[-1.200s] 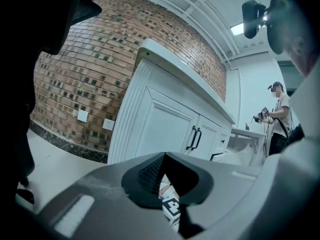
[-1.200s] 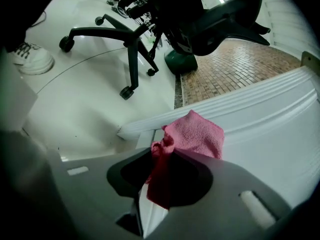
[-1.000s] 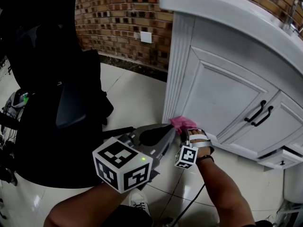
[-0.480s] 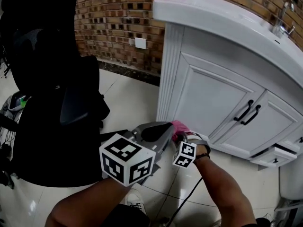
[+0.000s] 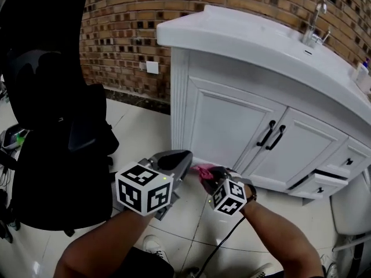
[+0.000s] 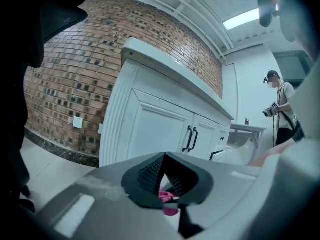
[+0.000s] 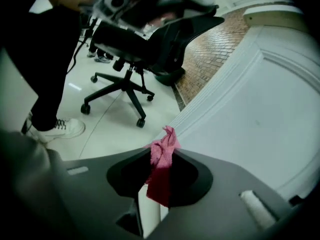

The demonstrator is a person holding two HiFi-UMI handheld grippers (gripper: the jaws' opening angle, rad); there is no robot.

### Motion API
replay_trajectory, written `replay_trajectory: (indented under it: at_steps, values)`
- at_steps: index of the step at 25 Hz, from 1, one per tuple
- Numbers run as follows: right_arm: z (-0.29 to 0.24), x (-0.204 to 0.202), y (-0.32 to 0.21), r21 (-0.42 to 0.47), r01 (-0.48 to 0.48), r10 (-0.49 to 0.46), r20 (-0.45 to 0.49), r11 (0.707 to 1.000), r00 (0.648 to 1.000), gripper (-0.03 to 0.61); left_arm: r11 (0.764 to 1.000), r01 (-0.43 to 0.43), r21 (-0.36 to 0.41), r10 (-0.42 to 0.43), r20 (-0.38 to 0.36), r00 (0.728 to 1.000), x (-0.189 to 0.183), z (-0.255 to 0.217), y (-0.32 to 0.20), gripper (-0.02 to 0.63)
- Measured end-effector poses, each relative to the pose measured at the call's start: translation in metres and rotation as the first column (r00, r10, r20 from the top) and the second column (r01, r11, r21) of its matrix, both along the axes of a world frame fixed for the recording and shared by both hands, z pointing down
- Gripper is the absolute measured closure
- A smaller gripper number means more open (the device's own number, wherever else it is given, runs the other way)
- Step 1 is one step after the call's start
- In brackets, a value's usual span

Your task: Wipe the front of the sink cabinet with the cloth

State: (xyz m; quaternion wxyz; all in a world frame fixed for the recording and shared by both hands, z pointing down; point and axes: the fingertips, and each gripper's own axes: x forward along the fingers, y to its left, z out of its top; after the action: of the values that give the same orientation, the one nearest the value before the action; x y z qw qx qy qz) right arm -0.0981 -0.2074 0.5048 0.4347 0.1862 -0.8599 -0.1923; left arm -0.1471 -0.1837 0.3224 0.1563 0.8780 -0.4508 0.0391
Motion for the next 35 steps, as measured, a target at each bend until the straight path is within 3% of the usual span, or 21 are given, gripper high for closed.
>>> replay_trajectory:
  at_steps: [3, 8, 12, 18, 24, 29, 35]
  values:
    - [-0.053, 0.026, 0.015, -0.092, -0.085, 0.101, 0.186, 0.992, 0.977, 0.479, 1.0, -0.025, 0.005, 0.025, 0.036, 0.999, 0.013, 0.002, 0.002, 0.607]
    - [-0.144, 0.086, 0.053, -0.305, -0.175, 0.308, 0.472, 0.936, 0.826, 0.479, 0.998, -0.056, 0.003, 0.056, 0.047, 0.997, 0.033, 0.0, 0.007, 0.606]
    - [-0.202, 0.143, 0.085, -0.358, -0.23, 0.409, 0.582, 0.905, 0.703, 0.479, 0.995, -0.1, 0.026, 0.099, 0.051, 0.994, 0.062, -0.013, 0.02, 0.607]
    - [-0.253, 0.203, 0.134, -0.362, -0.284, 0.46, 0.678, 0.888, 0.574, 0.479, 0.978, -0.198, 0.068, 0.194, 0.063, 0.979, 0.109, -0.037, 0.064, 0.607]
    - [-0.261, 0.239, 0.158, -0.303, -0.358, 0.46, 0.705, 0.883, 0.54, 0.479, 0.968, -0.201, 0.15, 0.189, 0.086, 0.978, 0.121, -0.061, 0.085, 0.607]
    - [-0.251, 0.27, 0.153, -0.265, -0.415, 0.468, 0.707, 0.871, 0.531, 0.479, 0.973, -0.19, 0.131, 0.185, 0.049, 0.981, 0.12, -0.062, 0.085, 0.607]
    - [-0.261, 0.292, 0.154, -0.312, -0.423, 0.495, 0.745, 0.851, 0.447, 0.479, 0.966, -0.227, 0.127, 0.218, 0.082, 0.973, 0.126, -0.058, 0.096, 0.607]
